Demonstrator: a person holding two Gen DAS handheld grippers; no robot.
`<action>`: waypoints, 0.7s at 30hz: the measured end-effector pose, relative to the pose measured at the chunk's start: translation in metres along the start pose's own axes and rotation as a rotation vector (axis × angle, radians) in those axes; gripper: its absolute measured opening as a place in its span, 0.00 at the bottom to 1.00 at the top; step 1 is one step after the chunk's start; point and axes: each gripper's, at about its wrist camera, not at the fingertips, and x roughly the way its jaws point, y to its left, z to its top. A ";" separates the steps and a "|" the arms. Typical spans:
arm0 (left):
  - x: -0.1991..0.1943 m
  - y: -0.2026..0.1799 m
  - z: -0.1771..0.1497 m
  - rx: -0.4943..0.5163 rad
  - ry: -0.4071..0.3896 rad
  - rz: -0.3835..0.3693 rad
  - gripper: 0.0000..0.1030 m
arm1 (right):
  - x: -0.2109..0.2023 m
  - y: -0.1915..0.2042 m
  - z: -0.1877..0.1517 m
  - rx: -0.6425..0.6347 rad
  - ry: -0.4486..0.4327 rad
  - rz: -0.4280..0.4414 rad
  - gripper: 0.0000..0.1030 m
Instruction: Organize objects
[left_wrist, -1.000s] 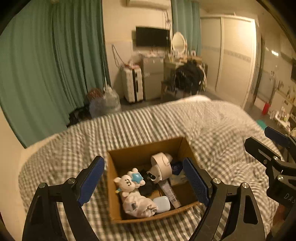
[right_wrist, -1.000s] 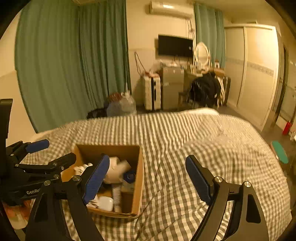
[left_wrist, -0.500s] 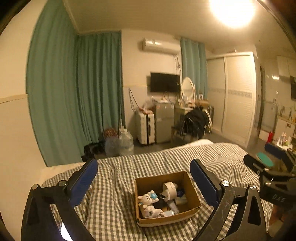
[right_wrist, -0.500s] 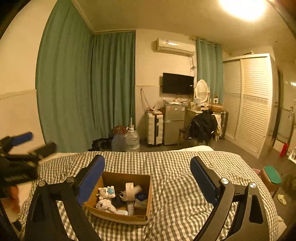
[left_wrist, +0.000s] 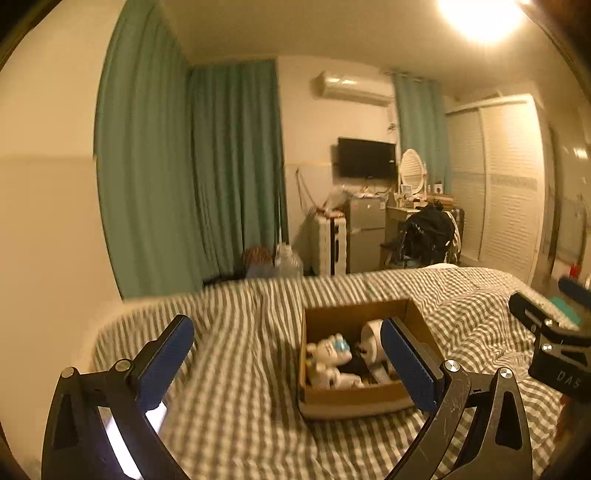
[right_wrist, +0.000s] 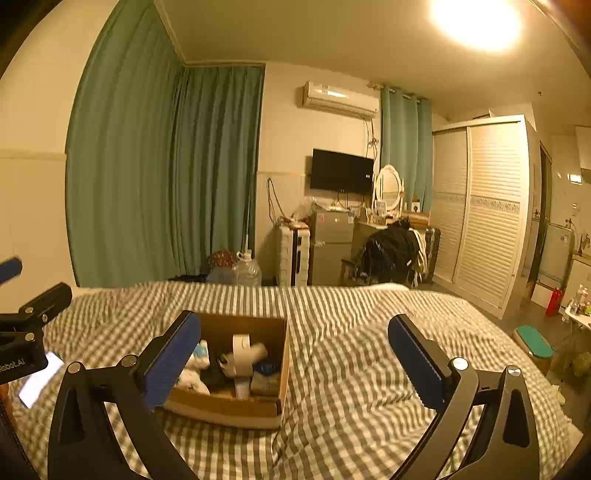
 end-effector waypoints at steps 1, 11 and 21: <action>0.007 0.002 -0.007 -0.019 0.023 -0.001 1.00 | 0.006 0.000 -0.007 0.001 0.018 0.002 0.99; 0.021 -0.009 -0.024 0.031 0.039 0.029 1.00 | 0.027 -0.009 -0.037 0.066 0.048 0.001 0.99; 0.023 -0.012 -0.026 0.056 0.044 0.030 1.00 | 0.030 -0.008 -0.041 0.068 0.073 -0.009 0.99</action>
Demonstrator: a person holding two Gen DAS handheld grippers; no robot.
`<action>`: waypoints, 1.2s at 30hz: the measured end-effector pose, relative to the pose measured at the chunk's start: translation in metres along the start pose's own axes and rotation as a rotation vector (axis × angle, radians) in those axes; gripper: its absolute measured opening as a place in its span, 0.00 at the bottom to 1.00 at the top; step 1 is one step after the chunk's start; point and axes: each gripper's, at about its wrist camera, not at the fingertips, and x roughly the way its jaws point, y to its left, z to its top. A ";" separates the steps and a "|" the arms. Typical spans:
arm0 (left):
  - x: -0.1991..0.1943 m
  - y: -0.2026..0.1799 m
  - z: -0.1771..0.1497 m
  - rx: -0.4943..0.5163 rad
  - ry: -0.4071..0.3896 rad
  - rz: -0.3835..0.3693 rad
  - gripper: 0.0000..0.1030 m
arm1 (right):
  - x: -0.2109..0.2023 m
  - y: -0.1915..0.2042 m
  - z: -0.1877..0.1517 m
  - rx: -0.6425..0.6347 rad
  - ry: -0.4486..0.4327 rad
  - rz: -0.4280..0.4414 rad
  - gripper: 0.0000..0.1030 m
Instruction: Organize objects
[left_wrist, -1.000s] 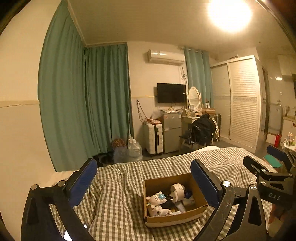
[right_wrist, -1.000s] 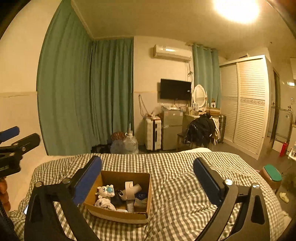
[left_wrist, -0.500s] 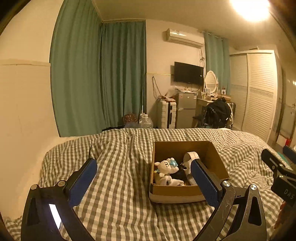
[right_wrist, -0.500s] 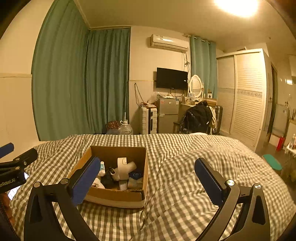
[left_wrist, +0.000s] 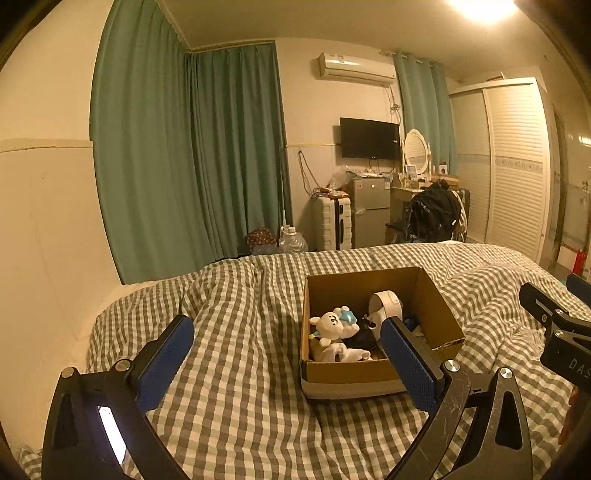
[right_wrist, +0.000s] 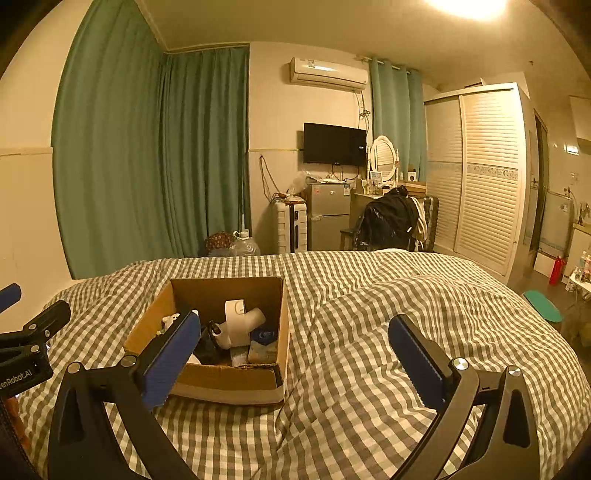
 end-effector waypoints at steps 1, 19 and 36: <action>0.000 0.000 0.000 0.002 0.000 0.001 1.00 | 0.000 0.001 -0.001 -0.003 0.000 -0.001 0.99; 0.004 -0.002 -0.004 0.033 0.020 0.019 1.00 | 0.000 0.004 -0.004 -0.013 0.016 0.005 0.99; 0.006 0.001 -0.005 0.028 0.038 0.032 1.00 | 0.005 0.012 -0.009 -0.032 0.045 0.008 0.99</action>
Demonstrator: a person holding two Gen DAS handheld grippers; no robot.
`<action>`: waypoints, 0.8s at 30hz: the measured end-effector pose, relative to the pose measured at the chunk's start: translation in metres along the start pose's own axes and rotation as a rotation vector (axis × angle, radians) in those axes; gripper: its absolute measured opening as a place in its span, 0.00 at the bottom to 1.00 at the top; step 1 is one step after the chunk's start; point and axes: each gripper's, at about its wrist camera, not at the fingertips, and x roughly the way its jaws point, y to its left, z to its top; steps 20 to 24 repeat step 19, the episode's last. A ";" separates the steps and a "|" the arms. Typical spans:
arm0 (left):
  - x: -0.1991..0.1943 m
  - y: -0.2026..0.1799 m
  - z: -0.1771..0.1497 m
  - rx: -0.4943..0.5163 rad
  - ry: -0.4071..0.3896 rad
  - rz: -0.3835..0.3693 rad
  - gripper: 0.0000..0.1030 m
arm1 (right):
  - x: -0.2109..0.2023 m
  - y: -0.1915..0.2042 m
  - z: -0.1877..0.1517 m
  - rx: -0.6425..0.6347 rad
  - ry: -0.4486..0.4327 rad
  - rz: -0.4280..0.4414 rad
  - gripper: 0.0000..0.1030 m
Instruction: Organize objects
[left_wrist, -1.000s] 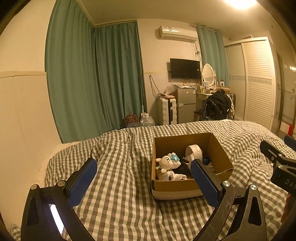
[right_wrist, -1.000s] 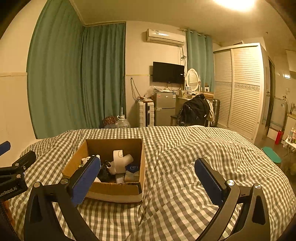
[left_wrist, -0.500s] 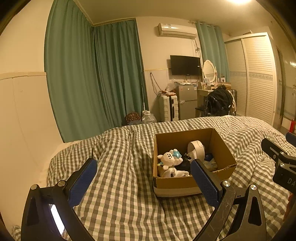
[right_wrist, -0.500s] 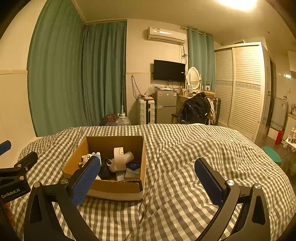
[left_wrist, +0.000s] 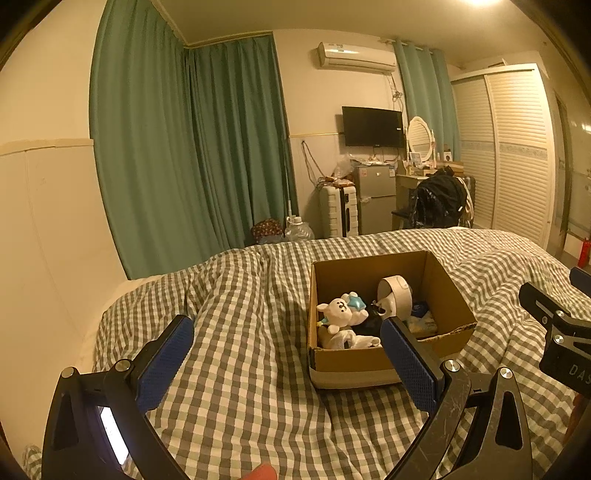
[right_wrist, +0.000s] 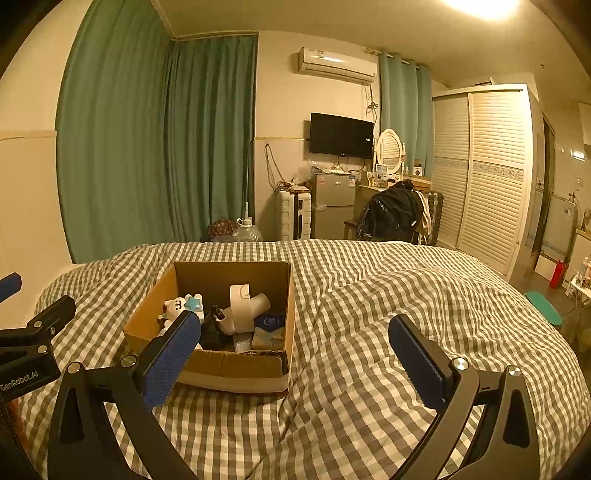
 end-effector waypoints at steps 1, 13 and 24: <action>0.000 0.000 0.000 -0.001 0.000 0.004 1.00 | 0.000 0.000 0.000 -0.001 0.002 0.001 0.99; 0.000 0.001 0.000 -0.003 -0.001 0.009 1.00 | 0.004 0.002 -0.002 -0.008 0.020 0.002 0.99; -0.001 0.001 -0.001 0.001 -0.010 0.010 1.00 | 0.005 0.004 -0.004 -0.013 0.027 0.002 0.99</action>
